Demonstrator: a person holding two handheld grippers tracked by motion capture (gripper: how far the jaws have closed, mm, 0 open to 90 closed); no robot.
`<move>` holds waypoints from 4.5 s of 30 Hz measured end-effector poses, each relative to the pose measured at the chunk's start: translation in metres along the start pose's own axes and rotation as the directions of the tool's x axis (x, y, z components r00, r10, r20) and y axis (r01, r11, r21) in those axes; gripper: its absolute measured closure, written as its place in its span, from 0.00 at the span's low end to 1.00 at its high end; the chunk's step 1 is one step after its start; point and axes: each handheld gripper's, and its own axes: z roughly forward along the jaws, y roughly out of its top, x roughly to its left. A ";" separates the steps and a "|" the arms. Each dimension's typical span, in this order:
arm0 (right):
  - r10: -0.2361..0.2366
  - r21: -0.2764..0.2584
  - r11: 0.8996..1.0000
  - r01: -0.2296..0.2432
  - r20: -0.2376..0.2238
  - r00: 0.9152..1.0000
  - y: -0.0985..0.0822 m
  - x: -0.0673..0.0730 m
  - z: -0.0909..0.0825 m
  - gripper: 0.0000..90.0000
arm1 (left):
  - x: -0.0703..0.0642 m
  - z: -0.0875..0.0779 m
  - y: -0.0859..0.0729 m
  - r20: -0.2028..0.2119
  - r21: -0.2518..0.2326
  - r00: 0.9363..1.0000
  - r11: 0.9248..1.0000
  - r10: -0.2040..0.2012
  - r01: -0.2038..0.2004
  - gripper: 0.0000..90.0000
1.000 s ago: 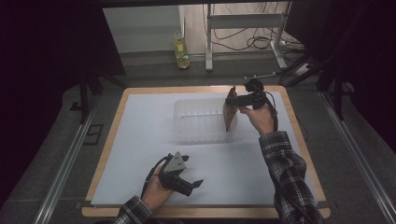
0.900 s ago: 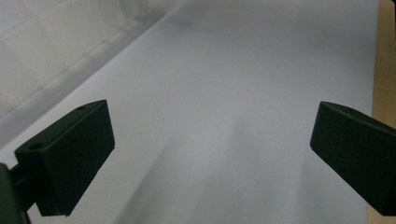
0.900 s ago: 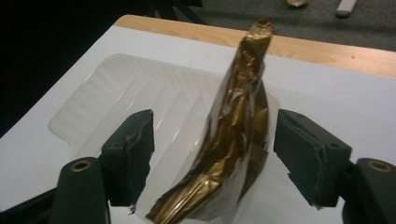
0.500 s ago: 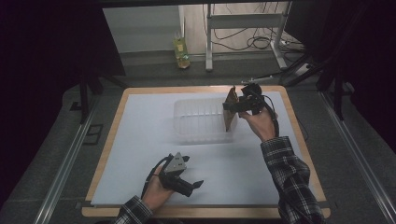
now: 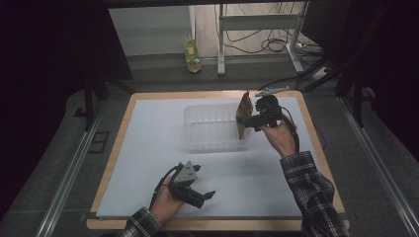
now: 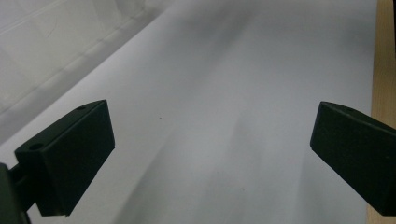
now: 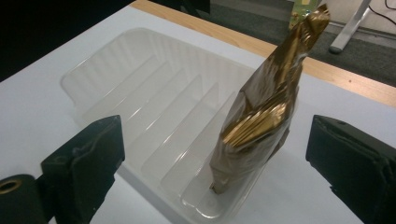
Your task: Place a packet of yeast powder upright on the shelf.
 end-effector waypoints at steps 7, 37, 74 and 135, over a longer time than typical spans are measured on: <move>-0.033 -0.014 0.999 0.033 0.003 0.999 -0.008 0.004 -0.006 0.02 | 0.001 0.000 0.000 0.003 -0.002 1.000 1.000 0.001 -0.001 0.00; -0.072 -0.020 0.997 0.072 -0.028 0.997 -0.052 0.014 -0.031 0.00 | 0.001 0.000 -0.001 0.046 -0.040 0.999 0.999 -0.019 0.021 0.00; -0.113 -0.016 0.993 0.113 -0.040 0.993 -0.128 0.025 -0.083 0.00 | 0.001 0.000 0.000 0.016 -0.025 1.000 1.000 -0.005 0.005 0.00; -0.066 0.128 0.990 0.060 0.044 0.997 -0.235 0.028 -0.137 0.00 | -0.001 0.005 -0.002 0.018 0.011 1.000 1.000 0.004 -0.004 0.00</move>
